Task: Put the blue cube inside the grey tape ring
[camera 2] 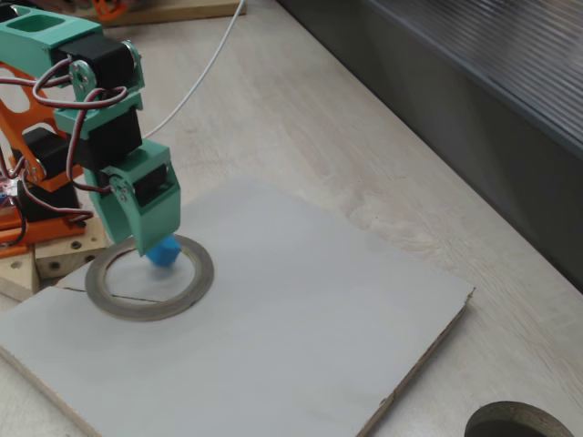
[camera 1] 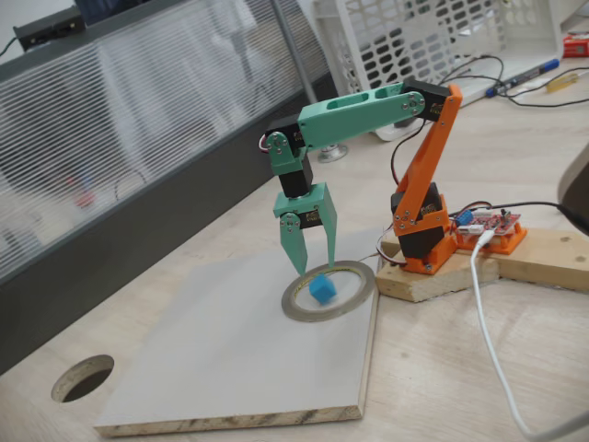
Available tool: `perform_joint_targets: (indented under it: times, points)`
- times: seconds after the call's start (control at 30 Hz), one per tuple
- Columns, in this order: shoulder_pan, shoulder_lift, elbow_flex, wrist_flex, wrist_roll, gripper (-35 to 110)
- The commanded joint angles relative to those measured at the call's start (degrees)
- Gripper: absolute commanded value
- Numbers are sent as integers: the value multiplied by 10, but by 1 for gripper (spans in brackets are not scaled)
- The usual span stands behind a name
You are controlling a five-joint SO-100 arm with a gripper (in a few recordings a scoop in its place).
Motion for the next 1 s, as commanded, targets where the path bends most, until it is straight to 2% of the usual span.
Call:
perform_joint_targets:
  times: [0.0,0.97]
  points:
    - [7,18,5,6,12,30]
    - [8,23,-3,6,11,29]
